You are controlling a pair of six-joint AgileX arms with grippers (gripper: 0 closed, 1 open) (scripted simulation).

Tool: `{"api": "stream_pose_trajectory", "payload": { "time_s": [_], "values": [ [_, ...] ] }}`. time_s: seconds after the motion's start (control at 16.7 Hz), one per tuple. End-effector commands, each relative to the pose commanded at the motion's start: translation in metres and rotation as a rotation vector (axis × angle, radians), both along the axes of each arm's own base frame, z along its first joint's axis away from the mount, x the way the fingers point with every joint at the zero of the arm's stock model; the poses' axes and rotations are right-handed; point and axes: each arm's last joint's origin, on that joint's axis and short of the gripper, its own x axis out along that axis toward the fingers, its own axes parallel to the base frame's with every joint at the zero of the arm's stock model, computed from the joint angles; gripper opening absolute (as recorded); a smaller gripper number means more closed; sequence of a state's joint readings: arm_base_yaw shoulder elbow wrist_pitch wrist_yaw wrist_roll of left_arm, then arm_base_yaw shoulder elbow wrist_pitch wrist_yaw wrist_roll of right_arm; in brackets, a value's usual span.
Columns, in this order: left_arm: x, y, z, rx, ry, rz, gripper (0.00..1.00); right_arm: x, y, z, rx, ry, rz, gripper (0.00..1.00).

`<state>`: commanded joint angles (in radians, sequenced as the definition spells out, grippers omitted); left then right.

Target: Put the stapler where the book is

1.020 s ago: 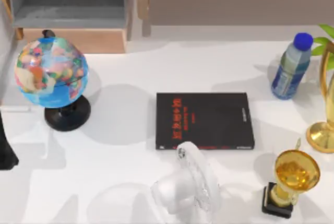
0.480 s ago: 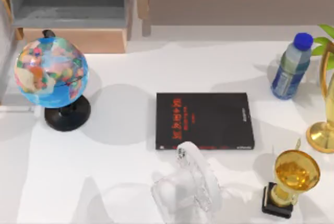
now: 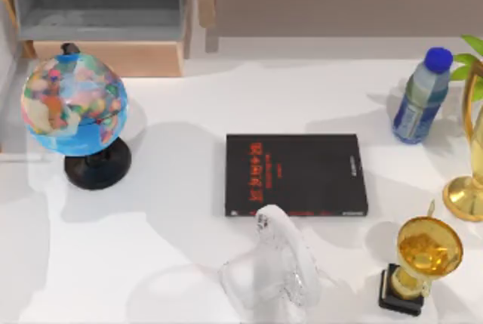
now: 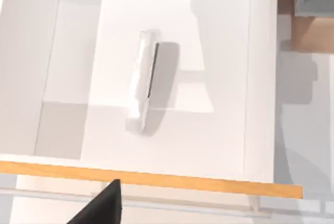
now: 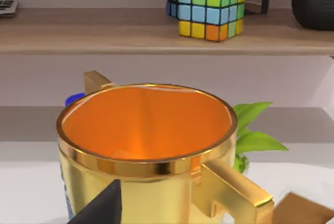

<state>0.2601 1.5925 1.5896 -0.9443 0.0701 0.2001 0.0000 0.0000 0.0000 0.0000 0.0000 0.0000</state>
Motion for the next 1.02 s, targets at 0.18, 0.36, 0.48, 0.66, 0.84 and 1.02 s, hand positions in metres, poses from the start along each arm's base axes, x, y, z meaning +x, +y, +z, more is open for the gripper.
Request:
{"api": "stream_pose_trajectory", "payload": {
  "time_s": [0.18,0.36,0.48,0.66,0.84,1.02],
  "values": [
    [0.062,0.034,-0.023,-0.017,0.175,-0.008,1.00,0.000,0.000,0.000,0.000,0.000,0.000,1.00],
    [0.108,0.063,-0.064,-0.037,0.327,-0.029,1.00,0.000,0.000,0.000,0.000,0.000,0.000,1.00],
    [0.130,0.077,-0.094,-0.048,0.409,-0.050,1.00,0.000,0.000,0.000,0.000,0.000,0.000,1.00],
    [0.150,0.088,-0.133,-0.057,0.494,-0.088,1.00,0.000,0.000,0.000,0.000,0.000,0.000,1.00],
    [0.160,0.088,-0.154,-0.051,0.524,-0.124,1.00,0.000,0.000,0.000,0.000,0.000,0.000,1.00],
    [0.163,0.086,-0.158,-0.047,0.526,-0.137,1.00,0.000,0.000,0.000,0.000,0.000,0.000,1.00]
  ]
}}
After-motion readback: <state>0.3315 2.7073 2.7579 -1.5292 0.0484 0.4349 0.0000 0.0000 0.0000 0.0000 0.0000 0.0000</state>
